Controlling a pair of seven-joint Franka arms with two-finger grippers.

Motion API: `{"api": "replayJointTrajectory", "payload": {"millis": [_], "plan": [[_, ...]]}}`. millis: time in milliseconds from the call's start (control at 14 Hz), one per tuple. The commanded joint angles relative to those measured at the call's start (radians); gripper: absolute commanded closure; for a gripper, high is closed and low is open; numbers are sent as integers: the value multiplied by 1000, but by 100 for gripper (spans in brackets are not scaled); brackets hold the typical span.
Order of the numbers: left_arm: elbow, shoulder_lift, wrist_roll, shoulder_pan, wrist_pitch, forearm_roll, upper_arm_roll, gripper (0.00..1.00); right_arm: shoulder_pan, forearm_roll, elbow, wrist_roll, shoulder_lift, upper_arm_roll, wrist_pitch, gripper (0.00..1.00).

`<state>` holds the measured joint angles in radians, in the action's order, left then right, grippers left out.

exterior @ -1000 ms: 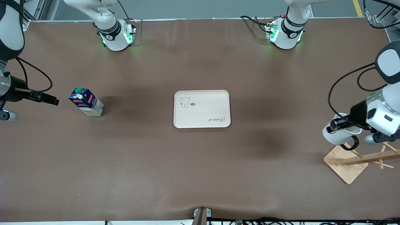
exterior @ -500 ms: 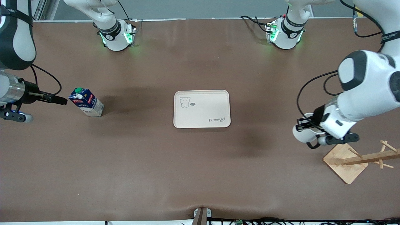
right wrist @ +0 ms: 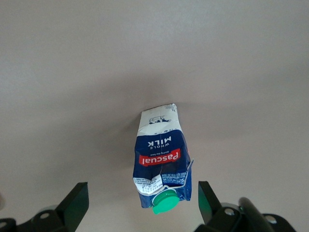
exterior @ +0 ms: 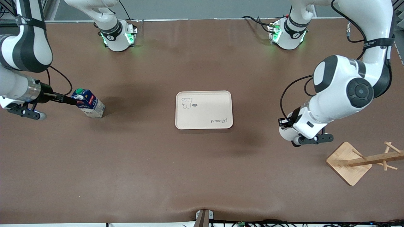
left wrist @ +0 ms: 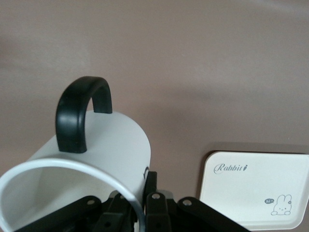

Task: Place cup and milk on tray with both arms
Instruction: 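Lift the mug off the stand while the right gripper grasps the milk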

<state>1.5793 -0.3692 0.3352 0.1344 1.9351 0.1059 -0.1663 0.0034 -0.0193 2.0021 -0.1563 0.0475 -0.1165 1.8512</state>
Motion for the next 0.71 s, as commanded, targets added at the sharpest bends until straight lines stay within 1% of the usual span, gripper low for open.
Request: {"api": "replayJointTrajectory", "payload": {"millis": [0,214,357,429,571,643], "plan": [[-36,-10,16,42,-53,-22,2,100,-14,4,136,12,-86,9,83,0],[-62,-27,16,59,-93,-18,2,100,-11,4,158,21,-89,9,86,0],[-76,-28,16,59,-117,-25,2,100,-22,4,162,76,-87,9,92,0],[-78,-22,13,57,-142,-26,2,100,-28,4,187,81,-95,9,109,0],[-137,-31,15,59,-215,-26,5,100,-26,4,243,81,-115,9,166,0],[-153,-37,16,60,-232,-26,5,100,-26,4,254,87,-120,9,181,0]]}}
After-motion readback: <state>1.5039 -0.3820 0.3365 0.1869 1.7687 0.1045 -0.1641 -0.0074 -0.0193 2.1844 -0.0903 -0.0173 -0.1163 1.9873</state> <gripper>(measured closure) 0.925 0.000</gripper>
